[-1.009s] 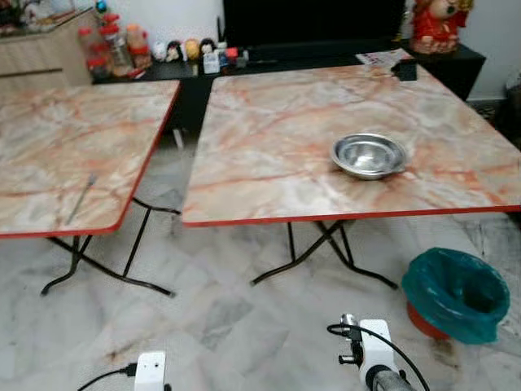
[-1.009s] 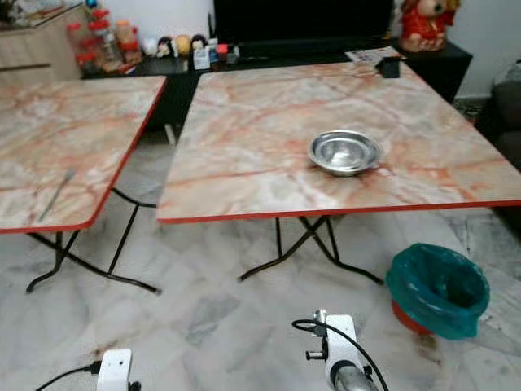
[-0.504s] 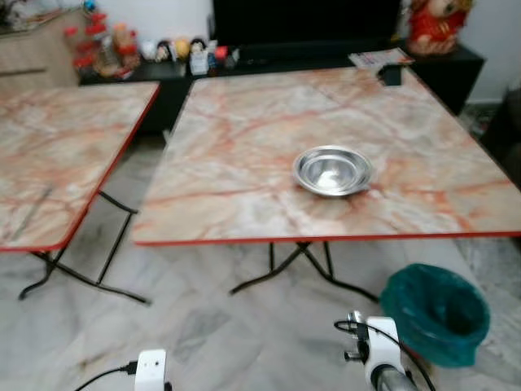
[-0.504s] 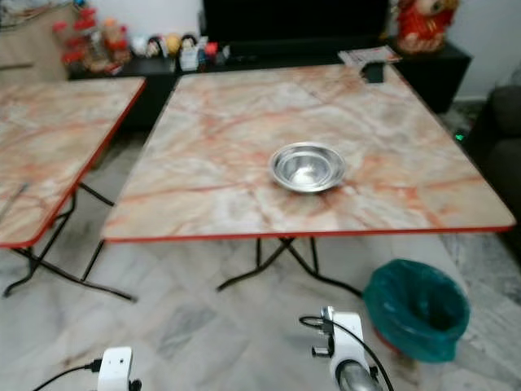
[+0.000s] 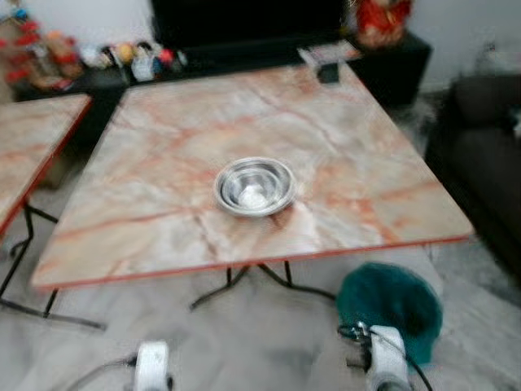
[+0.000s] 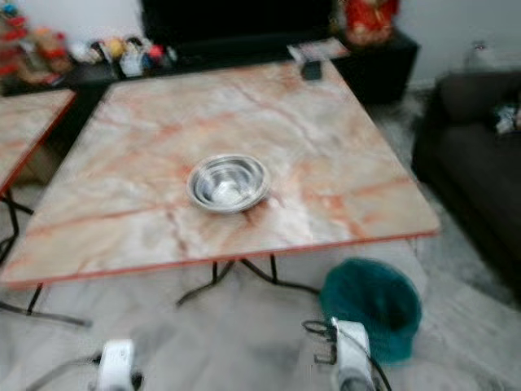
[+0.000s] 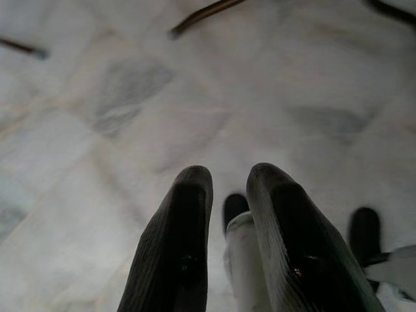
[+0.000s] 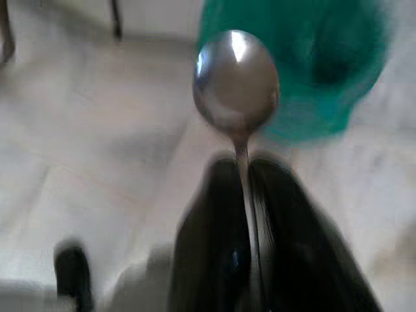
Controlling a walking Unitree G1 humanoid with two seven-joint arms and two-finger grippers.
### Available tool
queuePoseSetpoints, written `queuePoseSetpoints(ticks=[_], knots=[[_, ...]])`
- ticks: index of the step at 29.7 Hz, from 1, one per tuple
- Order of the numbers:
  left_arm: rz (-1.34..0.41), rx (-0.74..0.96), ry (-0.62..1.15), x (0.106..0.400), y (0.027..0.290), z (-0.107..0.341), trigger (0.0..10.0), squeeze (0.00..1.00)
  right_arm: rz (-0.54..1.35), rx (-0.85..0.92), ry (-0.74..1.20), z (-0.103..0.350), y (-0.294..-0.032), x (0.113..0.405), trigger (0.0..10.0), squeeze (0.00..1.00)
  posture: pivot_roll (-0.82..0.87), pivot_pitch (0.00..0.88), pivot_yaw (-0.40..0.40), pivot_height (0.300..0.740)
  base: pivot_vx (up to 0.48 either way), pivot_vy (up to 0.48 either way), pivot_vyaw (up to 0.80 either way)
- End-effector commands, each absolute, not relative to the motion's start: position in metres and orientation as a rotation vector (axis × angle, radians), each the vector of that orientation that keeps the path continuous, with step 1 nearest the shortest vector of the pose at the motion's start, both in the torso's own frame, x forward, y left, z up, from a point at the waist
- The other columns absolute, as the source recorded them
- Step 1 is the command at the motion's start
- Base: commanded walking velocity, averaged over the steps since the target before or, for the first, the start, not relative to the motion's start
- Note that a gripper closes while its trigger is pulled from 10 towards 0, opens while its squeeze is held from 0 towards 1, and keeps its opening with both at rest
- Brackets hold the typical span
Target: Setting the table
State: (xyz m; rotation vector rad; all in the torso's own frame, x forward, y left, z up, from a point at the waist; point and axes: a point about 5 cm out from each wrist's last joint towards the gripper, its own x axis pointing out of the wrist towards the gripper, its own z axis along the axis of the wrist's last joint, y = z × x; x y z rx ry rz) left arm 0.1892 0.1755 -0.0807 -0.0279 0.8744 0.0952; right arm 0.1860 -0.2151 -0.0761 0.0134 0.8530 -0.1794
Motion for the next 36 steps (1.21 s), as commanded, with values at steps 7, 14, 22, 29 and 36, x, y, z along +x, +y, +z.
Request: queuePoseSetpoints(ticks=[7, 14, 22, 29, 36], knots=[[0.145, -0.007, 0.924, 0.174, 0.196, -0.086, 10.0, 0.00, -0.119, 0.046, 0.812, -0.076, -0.192, 0.190, 10.0, 0.00, -0.02, 0.039, 0.083, 0.740, 0.000, 0.000, 0.00], [0.144, -0.004, 0.928, 0.172, 0.198, -0.086, 10.0, 0.00, -0.112, 0.005, 0.732, -0.072, -0.197, 0.192, 10.0, 0.00, -0.03, 0.040, 0.087, 0.740, 0.000, 0.000, 0.00], [0.138, 0.000, 0.932, 0.171, 0.198, -0.087, 10.0, 0.00, -0.094, -0.181, 0.536, -0.058, -0.211, 0.184, 10.0, 0.00, -0.05, 0.054, 0.096, 0.740, 0.000, 0.000, 0.00], [0.122, 0.010, 0.938, 0.168, 0.197, -0.088, 10.0, 0.00, -0.105, -0.235, 0.441, -0.050, -0.219, 0.172, 10.0, 0.00, -0.08, 0.067, 0.106, 0.740, 0.000, 0.000, 0.00], [0.112, 0.020, 0.938, 0.169, 0.198, -0.088, 10.0, 0.00, -0.061, -0.407, 0.202, -0.014, -0.212, 0.175, 10.0, 0.00, -0.09, 0.072, 0.112, 0.740, 0.000, 0.000, 0.00]])
